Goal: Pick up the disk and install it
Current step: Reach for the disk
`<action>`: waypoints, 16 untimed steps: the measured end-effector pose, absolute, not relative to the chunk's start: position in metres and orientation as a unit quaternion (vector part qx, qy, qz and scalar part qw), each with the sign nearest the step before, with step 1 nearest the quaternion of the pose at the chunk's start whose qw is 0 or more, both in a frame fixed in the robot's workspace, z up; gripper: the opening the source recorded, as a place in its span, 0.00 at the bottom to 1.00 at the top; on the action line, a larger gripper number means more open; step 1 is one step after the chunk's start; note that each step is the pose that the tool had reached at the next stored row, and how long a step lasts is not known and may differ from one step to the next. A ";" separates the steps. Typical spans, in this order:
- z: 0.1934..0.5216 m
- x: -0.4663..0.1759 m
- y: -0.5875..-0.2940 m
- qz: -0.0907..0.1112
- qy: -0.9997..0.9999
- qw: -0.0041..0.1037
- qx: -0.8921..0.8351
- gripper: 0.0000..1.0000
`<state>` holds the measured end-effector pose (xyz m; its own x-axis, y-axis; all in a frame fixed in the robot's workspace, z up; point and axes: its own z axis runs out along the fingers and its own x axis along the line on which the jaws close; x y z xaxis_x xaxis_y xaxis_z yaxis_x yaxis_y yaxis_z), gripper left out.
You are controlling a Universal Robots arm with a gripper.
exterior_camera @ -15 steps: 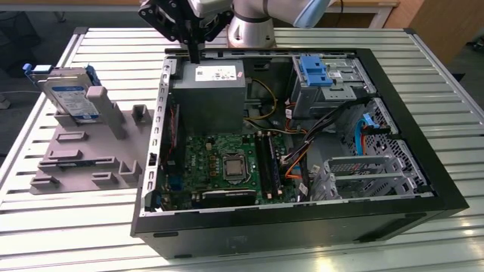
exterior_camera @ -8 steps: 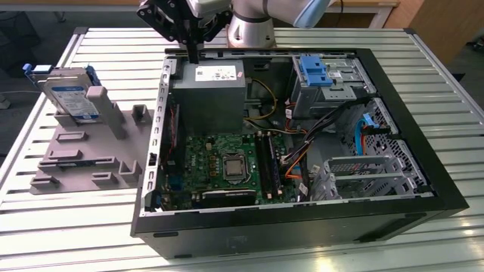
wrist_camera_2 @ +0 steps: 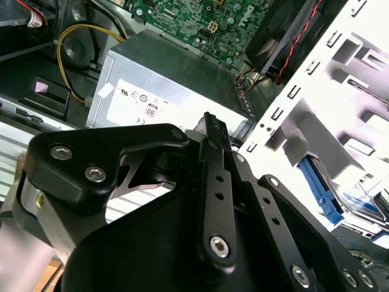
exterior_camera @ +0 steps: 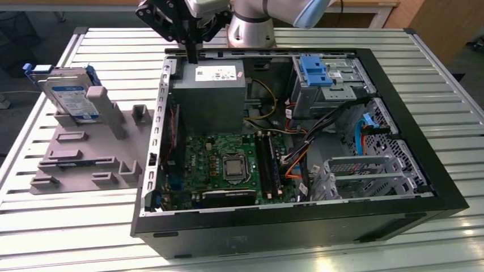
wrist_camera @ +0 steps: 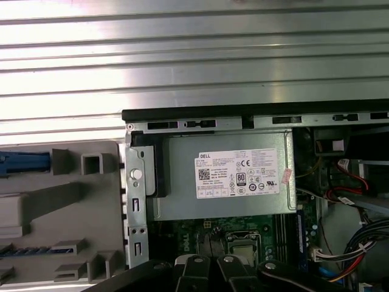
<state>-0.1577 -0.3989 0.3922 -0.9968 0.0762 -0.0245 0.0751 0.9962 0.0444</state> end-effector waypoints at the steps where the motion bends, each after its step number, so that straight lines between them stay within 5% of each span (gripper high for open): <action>1: 0.392 -0.158 -0.399 0.022 0.999 0.013 0.038 0.11; 16: 0.392 -0.161 -0.399 0.022 0.999 0.013 0.038 0.11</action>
